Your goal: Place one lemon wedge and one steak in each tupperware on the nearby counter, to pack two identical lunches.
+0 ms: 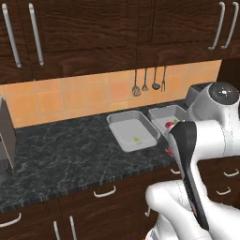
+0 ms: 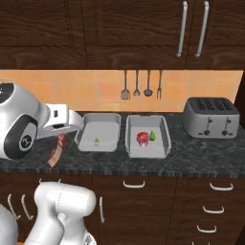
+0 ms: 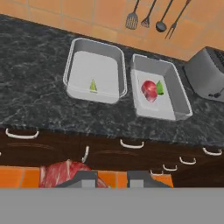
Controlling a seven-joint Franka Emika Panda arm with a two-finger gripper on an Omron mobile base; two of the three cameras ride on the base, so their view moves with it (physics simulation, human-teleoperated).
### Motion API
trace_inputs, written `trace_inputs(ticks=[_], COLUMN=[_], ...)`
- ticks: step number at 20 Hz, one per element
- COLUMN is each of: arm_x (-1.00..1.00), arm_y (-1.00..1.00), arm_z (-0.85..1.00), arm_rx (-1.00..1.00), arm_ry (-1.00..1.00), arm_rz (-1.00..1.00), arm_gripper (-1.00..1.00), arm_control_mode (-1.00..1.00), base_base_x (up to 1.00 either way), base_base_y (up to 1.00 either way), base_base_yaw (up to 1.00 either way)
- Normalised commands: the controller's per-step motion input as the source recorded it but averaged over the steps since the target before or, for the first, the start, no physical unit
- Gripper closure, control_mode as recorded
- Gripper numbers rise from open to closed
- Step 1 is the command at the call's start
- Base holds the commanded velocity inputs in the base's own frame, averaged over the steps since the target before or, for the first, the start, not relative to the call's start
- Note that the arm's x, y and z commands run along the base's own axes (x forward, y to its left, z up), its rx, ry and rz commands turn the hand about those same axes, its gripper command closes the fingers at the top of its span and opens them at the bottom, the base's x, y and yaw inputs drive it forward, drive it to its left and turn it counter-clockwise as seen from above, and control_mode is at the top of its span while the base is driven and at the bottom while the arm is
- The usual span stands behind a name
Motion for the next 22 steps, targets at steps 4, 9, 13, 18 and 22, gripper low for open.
trace_inputs(ticks=[4,9,13,18,22], arm_x=[1.0,1.0,0.98,0.9,0.72], arm_y=[0.03,0.08,0.08,0.0,0.0], arm_z=[-0.57,-0.04,0.07,0.02,-0.51], arm_rx=[0.08,0.13,0.07,0.0,0.0], arm_ry=[0.0,-0.02,0.05,0.24,0.13], arm_rz=[-0.12,-0.1,-0.06,0.0,0.0], arm_gripper=[1.0,1.0,1.0,1.0,1.0], arm_control_mode=[-1.0,-1.0,-1.0,-1.0,-1.0], base_base_x=[0.0,0.0,0.0,0.0,0.0], base_base_y=[0.0,0.0,0.0,0.0,0.0], base_base_yaw=[0.0,0.0,0.0,0.0,0.0])
